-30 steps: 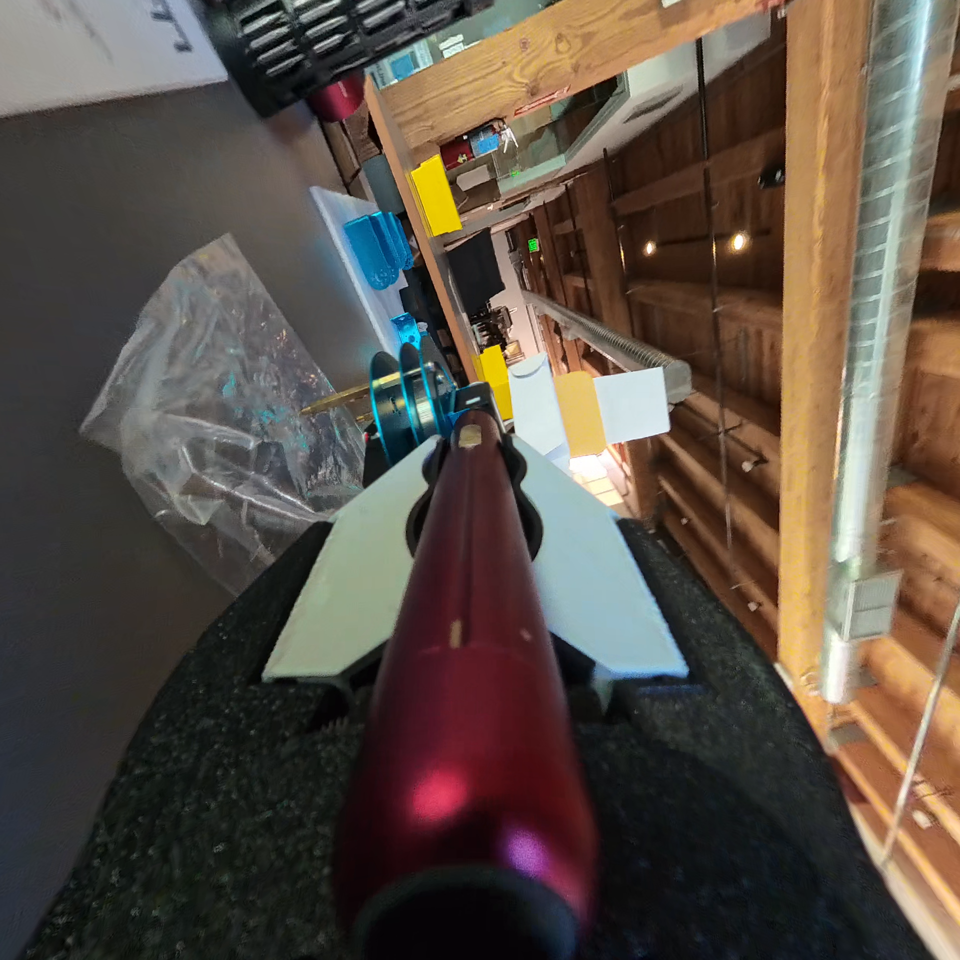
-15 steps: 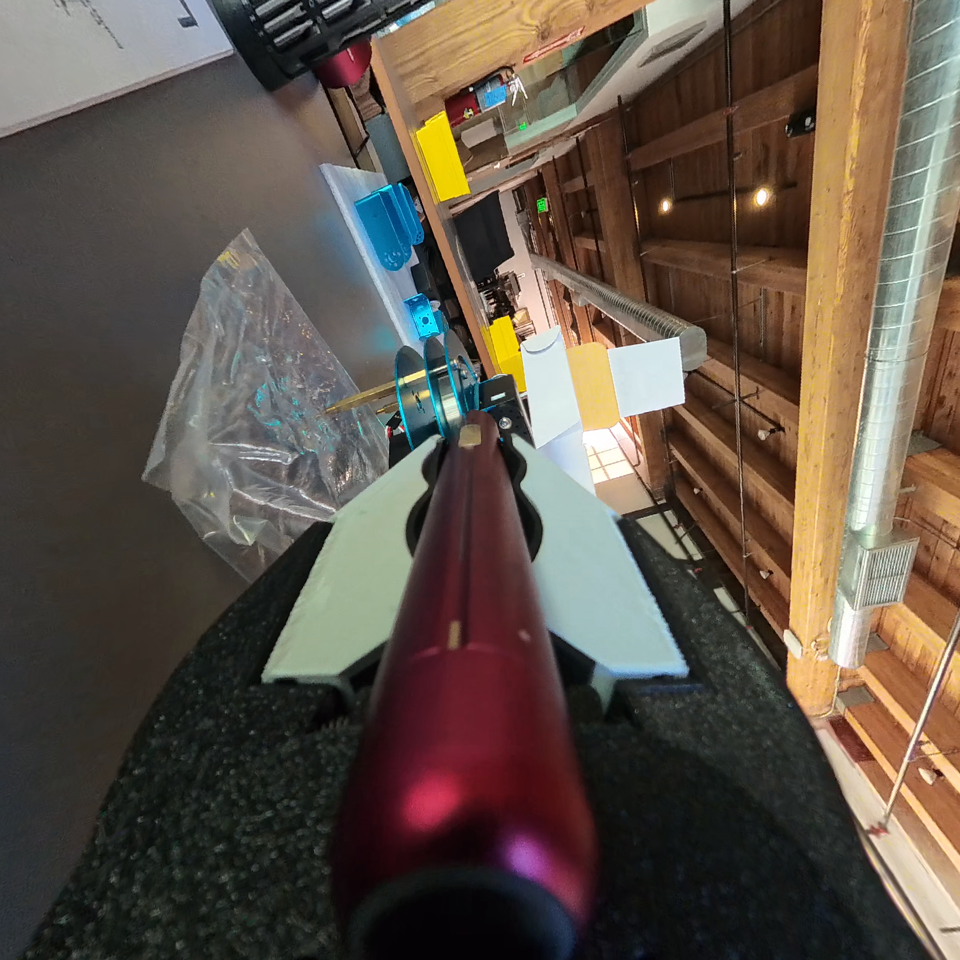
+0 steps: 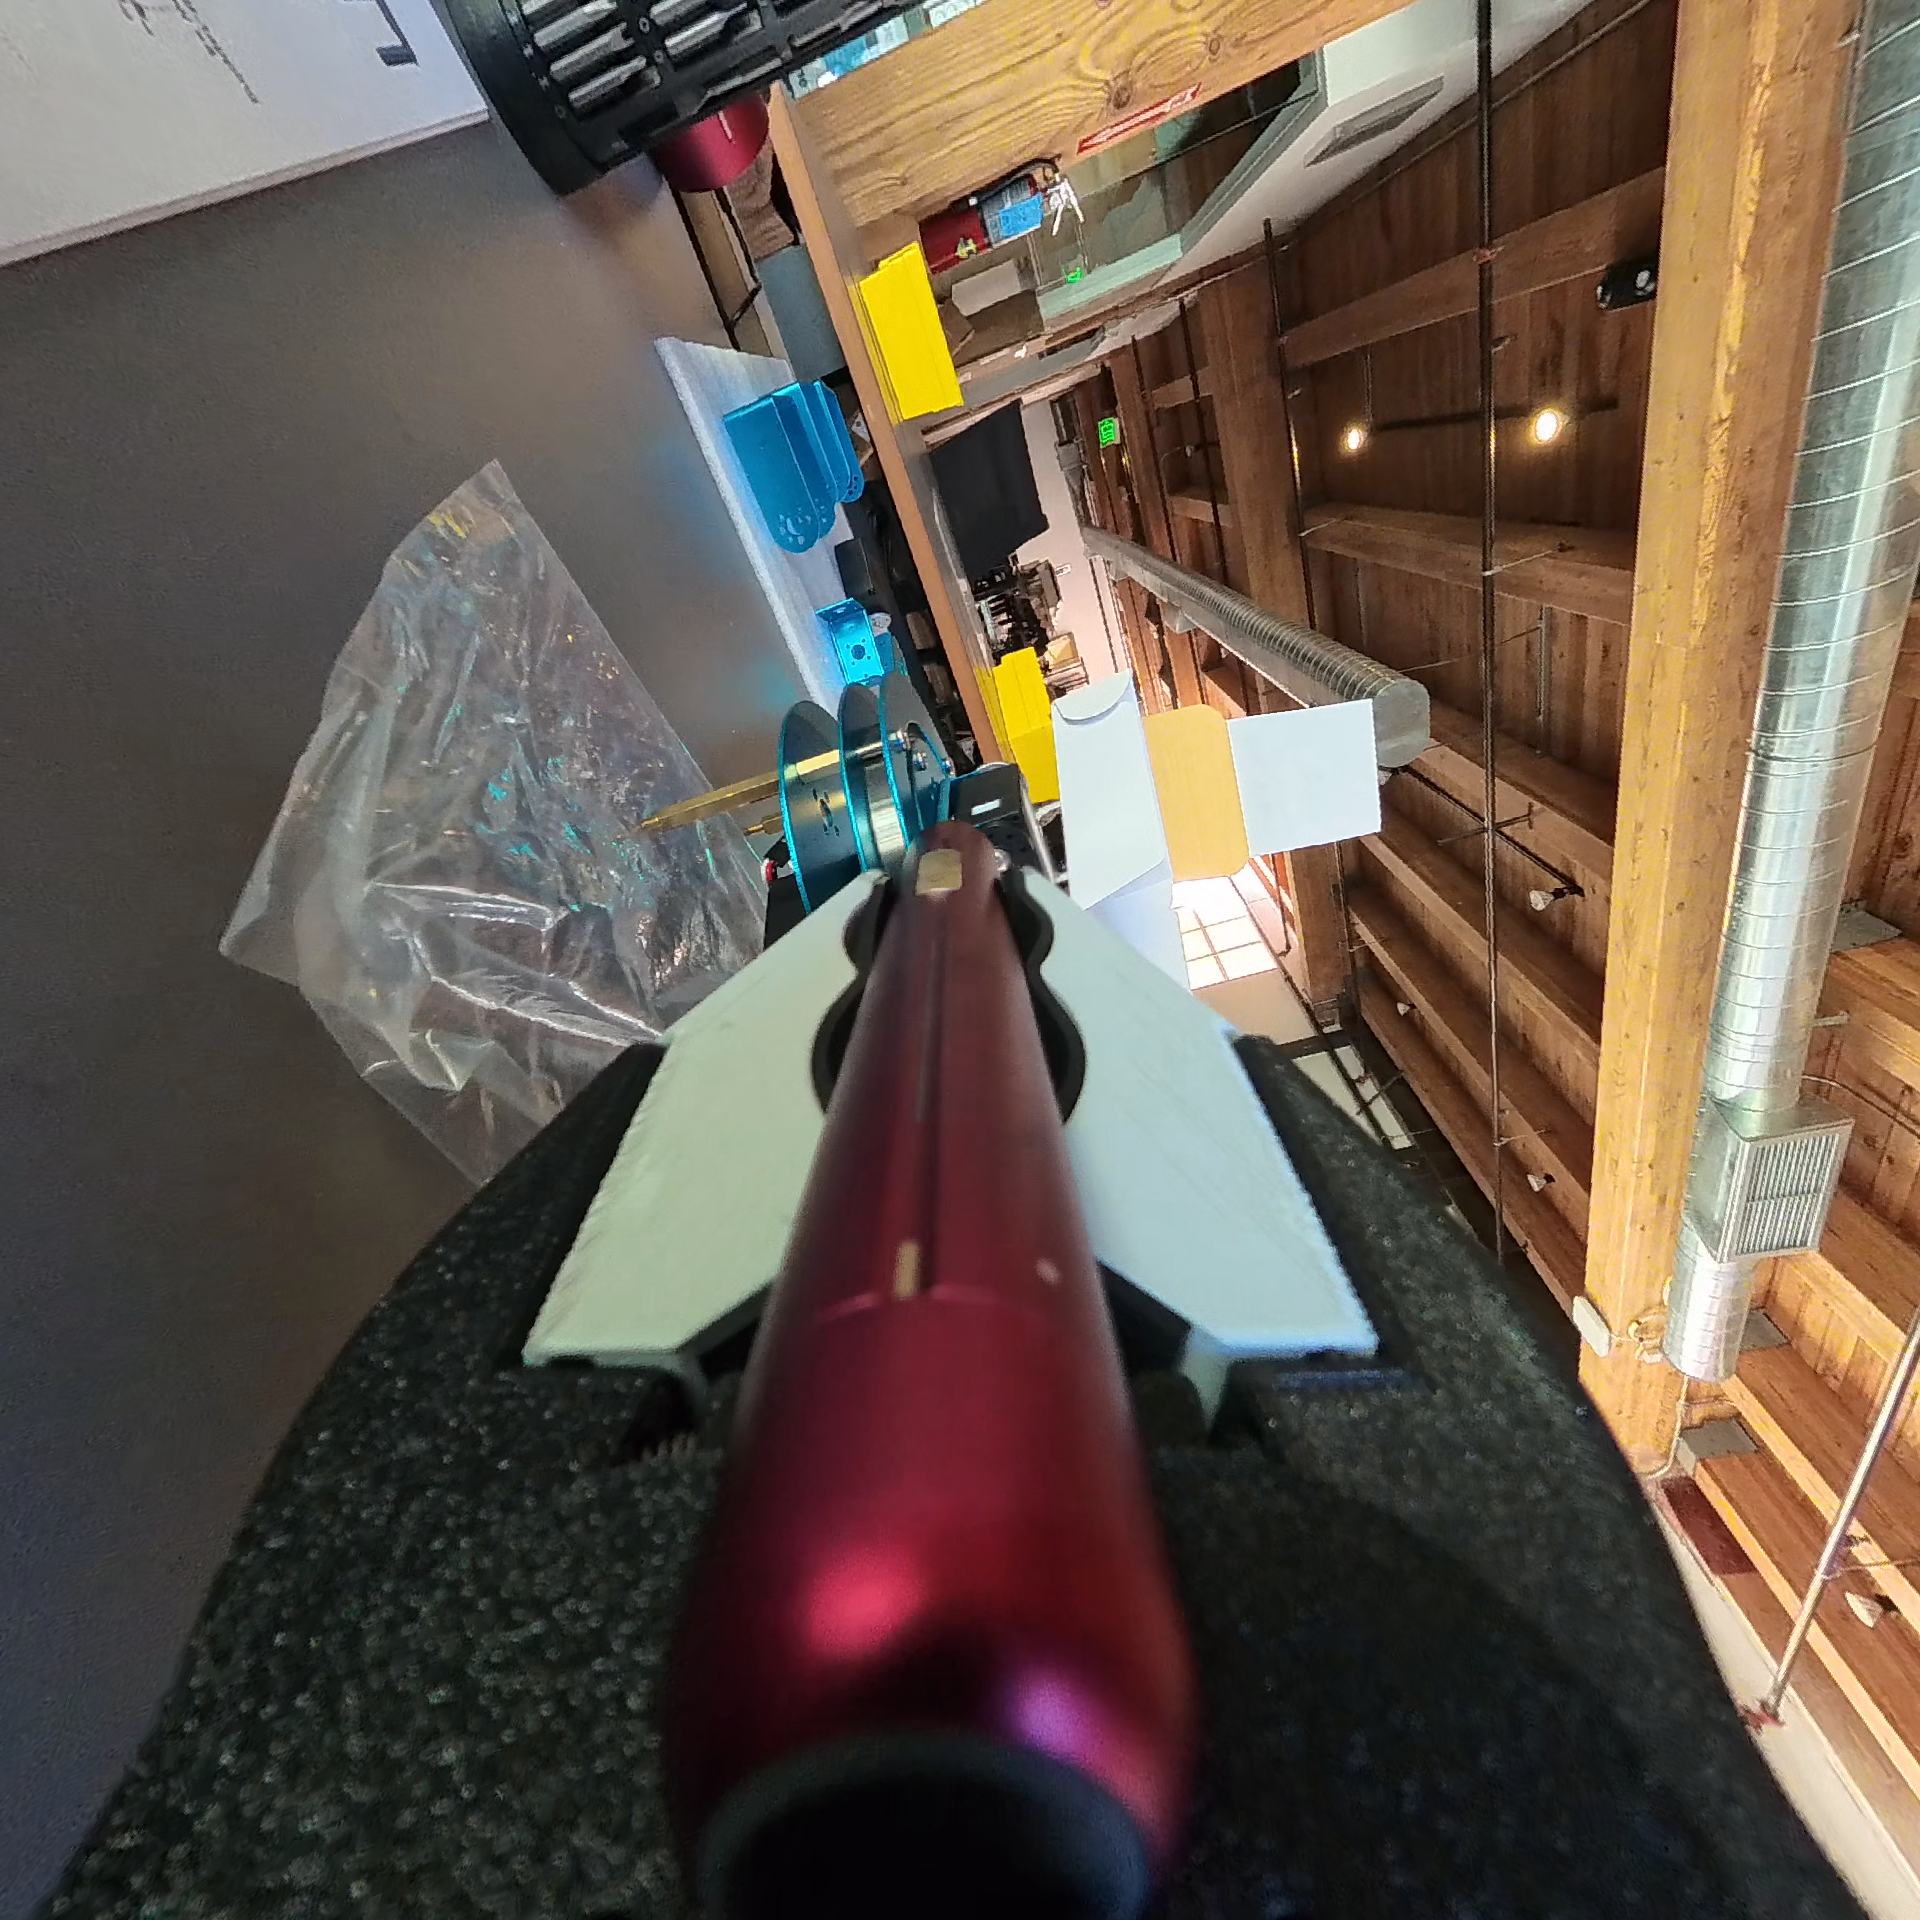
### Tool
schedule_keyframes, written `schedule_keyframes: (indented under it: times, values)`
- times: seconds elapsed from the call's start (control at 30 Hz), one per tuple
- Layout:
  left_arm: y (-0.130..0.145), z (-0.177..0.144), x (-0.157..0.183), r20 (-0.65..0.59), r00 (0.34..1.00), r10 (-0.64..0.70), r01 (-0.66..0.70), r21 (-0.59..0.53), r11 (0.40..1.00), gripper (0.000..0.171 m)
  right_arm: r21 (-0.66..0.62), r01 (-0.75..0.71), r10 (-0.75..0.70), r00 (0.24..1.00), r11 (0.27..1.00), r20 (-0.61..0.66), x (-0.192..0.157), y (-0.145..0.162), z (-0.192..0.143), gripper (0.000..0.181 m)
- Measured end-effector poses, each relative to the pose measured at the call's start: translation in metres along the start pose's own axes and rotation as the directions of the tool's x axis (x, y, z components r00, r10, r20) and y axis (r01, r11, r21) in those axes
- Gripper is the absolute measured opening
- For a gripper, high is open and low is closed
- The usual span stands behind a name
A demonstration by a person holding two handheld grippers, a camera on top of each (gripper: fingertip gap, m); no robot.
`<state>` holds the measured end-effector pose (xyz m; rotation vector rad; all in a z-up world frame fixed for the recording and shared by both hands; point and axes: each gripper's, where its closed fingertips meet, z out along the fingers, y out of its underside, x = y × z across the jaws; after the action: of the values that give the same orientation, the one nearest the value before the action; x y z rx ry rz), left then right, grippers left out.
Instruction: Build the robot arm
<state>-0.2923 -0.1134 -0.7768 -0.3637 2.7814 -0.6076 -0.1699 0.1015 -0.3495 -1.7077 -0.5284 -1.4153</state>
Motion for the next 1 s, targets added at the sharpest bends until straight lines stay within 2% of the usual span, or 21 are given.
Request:
schedule_keyframes:
  times: [0.03, 0.47, 0.7, 0.87, 1.0]
  values:
    - [0.0, 0.0, 0.0, -0.001, 1.0, 0.0, 0.0, 0.0, 1.0, 0.029, 0.003, 0.001, -0.001, 1.0, 1.0, -0.001, 0.0, 0.0, 0.0, 0.02]
    - [0.001, 0.002, 0.001, -0.007, 1.0, 0.0, 0.0, -0.004, 1.0, 0.028, 0.022, 0.072, -0.072, 0.997, 0.997, 0.021, -0.001, 0.0, 0.001, 0.02]
    - [0.001, 0.003, 0.001, -0.011, 1.0, 0.0, 0.0, -0.006, 1.0, 0.028, 0.021, -0.137, 0.134, 0.987, 0.99, 0.092, 0.005, 0.006, -0.007, 0.02]
    - [0.001, 0.004, 0.002, -0.013, 1.0, 0.004, -0.004, -0.01, 1.0, 0.028, -0.003, -0.333, 0.33, 0.933, 0.943, 0.144, 0.014, 0.014, -0.009, 0.019]
    - [0.001, 0.004, 0.002, -0.014, 1.0, 0.003, -0.003, -0.011, 1.0, 0.028, 0.009, -0.383, 0.378, 0.914, 0.924, 0.149, 0.018, 0.014, -0.01, 0.019]
